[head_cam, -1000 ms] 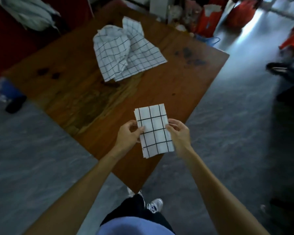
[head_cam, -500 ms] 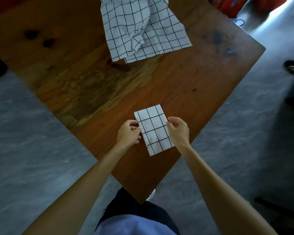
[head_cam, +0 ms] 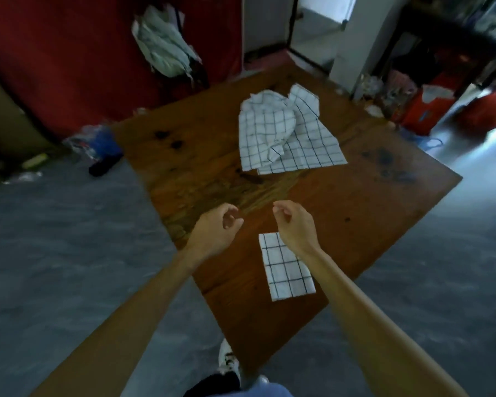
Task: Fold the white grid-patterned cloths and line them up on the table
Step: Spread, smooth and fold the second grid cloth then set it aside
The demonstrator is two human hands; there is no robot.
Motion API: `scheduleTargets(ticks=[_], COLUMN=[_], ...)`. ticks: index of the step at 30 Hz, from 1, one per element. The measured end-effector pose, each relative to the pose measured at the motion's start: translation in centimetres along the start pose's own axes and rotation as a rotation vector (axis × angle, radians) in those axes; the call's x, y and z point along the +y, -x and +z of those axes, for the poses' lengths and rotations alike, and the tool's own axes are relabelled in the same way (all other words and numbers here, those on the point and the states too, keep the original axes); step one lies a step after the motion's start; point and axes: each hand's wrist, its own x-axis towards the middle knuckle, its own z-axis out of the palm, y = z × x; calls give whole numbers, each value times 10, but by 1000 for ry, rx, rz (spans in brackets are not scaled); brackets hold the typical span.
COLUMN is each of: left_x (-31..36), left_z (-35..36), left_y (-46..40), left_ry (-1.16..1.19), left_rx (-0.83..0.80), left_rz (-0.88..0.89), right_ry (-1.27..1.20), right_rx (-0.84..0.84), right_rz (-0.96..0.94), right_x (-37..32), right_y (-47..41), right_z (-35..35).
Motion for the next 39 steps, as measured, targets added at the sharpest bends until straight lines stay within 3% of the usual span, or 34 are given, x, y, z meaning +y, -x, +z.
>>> scheduleTargets(ticks=[7,14,21,26,39], left_x=[-6,-68,-178,-249,-342], left_z=[-122,-212,-302,-378,-464], left_y=[38,63,66,61,-76], left_ry=[-264,-349,-275,-241,-226], left_rx=[198,275,363,340,275], left_rz=[-2,-80,-71,-54,77], right_ry=[102,255,300,341,435], right_rx=[-102,-156,-140,-111,-90], right_rz=[-353,-520,-535,-474,-417], right_x=[-116,-214,-299,-360,-427], right_y=[-7,-1,-19,-34,-160], right_z=[23,80,171,234,336])
